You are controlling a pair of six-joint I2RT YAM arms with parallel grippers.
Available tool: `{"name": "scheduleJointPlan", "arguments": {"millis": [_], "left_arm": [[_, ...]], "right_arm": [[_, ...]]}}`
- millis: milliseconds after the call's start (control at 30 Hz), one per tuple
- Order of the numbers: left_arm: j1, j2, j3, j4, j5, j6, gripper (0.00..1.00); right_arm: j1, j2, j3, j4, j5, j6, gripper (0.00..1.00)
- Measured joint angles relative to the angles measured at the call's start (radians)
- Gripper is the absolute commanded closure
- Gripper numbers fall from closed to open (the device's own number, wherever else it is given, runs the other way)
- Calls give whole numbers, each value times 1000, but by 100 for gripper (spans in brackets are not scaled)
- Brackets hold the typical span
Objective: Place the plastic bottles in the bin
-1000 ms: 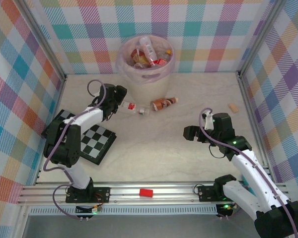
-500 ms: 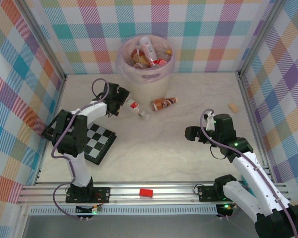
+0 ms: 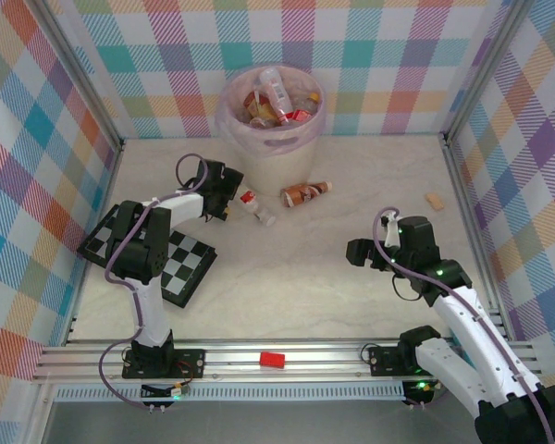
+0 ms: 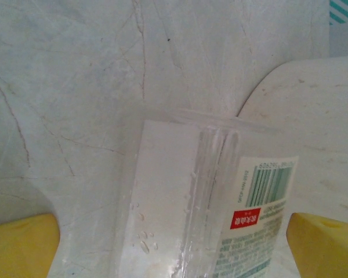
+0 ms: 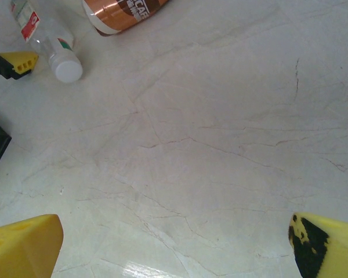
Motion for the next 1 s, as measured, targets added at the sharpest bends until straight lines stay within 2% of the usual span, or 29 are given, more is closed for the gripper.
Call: {"name": "scheduleJointPlan", "arguments": {"millis": [333,633,833,1000], "left_arm": [[-2,39,19,23,17,-18,24],[-2,18,-9,32,6,-2,29],[-2,-117,-95,4,-34,39,34],[-2,-319,-141,-42,-81,97,37]], "right_arm": [[0,-5,-1,-3,4,3,0],[0,-6,-1,-3,6,3,1],[0,-3,-1,-2,8,3,0],[0,14,-1,-2,8,3,0]]}}
